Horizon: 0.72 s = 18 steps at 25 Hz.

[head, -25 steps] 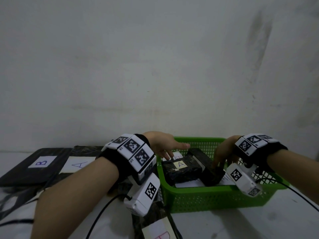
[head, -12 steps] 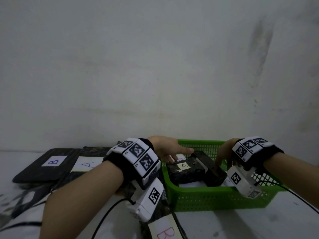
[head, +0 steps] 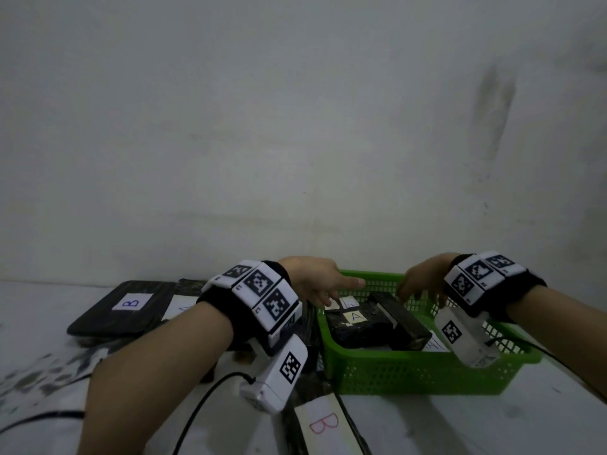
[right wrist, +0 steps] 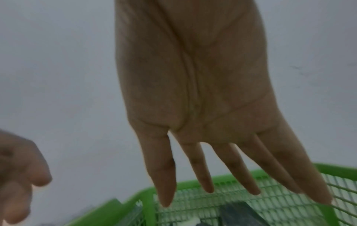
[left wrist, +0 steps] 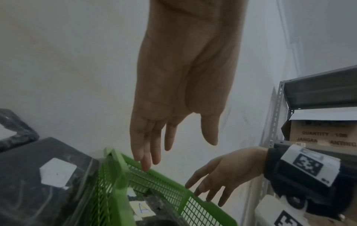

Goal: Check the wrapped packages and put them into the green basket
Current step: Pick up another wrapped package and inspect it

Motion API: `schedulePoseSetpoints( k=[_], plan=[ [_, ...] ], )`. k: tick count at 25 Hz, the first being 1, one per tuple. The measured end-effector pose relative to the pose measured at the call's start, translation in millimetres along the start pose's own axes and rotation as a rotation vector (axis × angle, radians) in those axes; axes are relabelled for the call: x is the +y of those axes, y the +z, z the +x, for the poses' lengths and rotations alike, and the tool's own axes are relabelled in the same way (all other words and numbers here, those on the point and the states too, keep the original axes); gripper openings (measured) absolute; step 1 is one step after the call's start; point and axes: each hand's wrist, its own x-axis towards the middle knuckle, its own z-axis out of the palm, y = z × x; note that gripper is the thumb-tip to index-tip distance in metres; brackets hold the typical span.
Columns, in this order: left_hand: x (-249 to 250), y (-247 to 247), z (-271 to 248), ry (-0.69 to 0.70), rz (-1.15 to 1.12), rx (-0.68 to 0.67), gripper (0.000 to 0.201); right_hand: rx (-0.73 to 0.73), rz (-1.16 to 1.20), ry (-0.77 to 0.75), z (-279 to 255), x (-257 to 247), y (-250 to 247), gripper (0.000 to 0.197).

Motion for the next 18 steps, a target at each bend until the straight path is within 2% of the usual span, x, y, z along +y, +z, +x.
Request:
schedulePoseSetpoints(
  k=[5,9,14,18],
  plan=[
    [-6,-18,-50,-0.022,-0.040,0.076,0.067,0.036,0.129,-0.170,-61,-37,-24,0.047],
    [-36,-38,-104,-0.117,-0.081,0.150,0.069,-0.009,0.217,-0.406,-105,-92,-16,0.041],
    [-107,-58,-163,-0.368,-0.050,0.214,0.071,-0.168,0.268,-0.640,-143,-174,23,0.041],
    [-166,-60,-190,-0.547,0.227,0.210,0.070,-0.253,0.309,-0.659,-148,-222,59,0.045]
  ],
)
